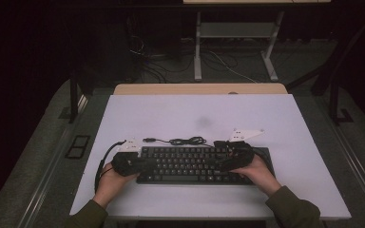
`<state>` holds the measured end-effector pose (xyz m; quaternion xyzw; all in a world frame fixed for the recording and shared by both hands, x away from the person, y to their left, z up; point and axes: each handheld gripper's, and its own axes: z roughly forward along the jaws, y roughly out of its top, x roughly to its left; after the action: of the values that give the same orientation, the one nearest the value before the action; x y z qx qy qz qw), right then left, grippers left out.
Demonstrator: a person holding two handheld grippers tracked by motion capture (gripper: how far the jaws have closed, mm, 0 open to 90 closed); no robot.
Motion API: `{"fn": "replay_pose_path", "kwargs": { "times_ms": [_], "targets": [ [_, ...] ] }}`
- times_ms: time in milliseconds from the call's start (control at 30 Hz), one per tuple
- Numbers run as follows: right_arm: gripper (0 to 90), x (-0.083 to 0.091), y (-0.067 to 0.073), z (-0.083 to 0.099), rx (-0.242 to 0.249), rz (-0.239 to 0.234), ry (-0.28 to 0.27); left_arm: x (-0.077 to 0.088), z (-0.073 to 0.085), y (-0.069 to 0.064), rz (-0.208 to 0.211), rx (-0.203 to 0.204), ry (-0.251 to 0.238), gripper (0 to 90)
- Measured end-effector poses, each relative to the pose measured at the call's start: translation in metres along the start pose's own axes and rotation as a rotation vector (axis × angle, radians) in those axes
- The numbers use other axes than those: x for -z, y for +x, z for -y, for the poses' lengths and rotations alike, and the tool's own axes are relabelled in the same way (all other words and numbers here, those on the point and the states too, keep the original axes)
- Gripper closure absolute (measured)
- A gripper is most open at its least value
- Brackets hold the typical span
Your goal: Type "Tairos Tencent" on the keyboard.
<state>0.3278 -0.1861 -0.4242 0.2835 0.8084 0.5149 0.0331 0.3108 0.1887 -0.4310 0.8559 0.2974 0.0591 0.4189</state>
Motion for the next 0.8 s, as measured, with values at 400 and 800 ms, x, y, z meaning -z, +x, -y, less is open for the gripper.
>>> {"fn": "replay_pose_path", "kwargs": {
  "times_ms": [400,800],
  "targets": [
    [16.6,-0.0002,0.0001,-0.0001,0.0,-0.001,0.002,-0.0025,0.0005,-0.0004,-0.005,-0.001,0.014,89.4],
    [16.6,0.0002,-0.0001,-0.0002,0.0,0.001,-0.001,-0.0046,0.0009,-0.0004,0.0,-0.002,0.032,89.5]
  ]
}}
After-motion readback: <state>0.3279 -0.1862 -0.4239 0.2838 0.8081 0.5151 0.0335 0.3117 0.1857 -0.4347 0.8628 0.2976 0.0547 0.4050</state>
